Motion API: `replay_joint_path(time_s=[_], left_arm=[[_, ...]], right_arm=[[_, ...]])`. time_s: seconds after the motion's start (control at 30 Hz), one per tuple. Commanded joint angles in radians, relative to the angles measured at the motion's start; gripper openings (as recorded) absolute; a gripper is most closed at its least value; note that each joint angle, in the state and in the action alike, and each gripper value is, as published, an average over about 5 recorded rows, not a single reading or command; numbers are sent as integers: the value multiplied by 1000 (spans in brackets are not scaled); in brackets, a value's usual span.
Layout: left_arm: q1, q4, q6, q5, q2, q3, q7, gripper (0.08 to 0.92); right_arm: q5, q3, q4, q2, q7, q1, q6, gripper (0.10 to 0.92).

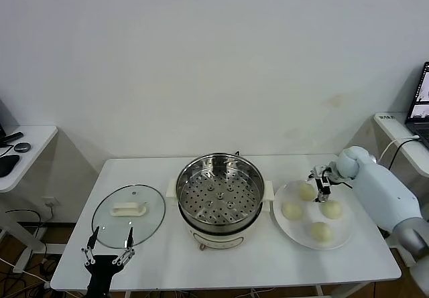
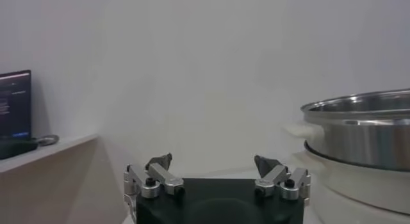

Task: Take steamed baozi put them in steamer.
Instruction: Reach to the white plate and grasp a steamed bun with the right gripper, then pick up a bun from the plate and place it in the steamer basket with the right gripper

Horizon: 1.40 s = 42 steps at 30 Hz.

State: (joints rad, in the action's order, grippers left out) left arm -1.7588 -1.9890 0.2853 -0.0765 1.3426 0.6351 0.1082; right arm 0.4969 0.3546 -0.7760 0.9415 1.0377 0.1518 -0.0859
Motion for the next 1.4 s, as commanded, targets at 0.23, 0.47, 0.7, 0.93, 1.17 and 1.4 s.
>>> replay_joint_path(time_s=[0.23, 0.47, 0.7, 0.93, 1.17, 1.4], left_arm=[[-4, 2, 7, 2, 3, 1, 2, 823], [-4, 1, 8, 2, 3, 2, 2, 823], [-8, -4, 7, 4, 3, 1, 0, 823], [-6, -9, 7, 4, 0, -13, -2, 823], [-1, -14, 8, -9, -20, -13, -3, 823], [-1, -18, 13, -37, -33, -3, -6, 823]], right_arm=[[24, 20, 44, 48, -3, -17, 16, 710], [27, 22, 36, 40, 3, -14, 21, 538], [-66, 67, -58, -21, 33, -23, 41, 503], [-285, 215, -291, -167, 64, -132, 90, 513], [-471, 453, -379, -211, 96, -467, 35, 518], [-652, 674, -406, -67, 113, -739, -93, 525]])
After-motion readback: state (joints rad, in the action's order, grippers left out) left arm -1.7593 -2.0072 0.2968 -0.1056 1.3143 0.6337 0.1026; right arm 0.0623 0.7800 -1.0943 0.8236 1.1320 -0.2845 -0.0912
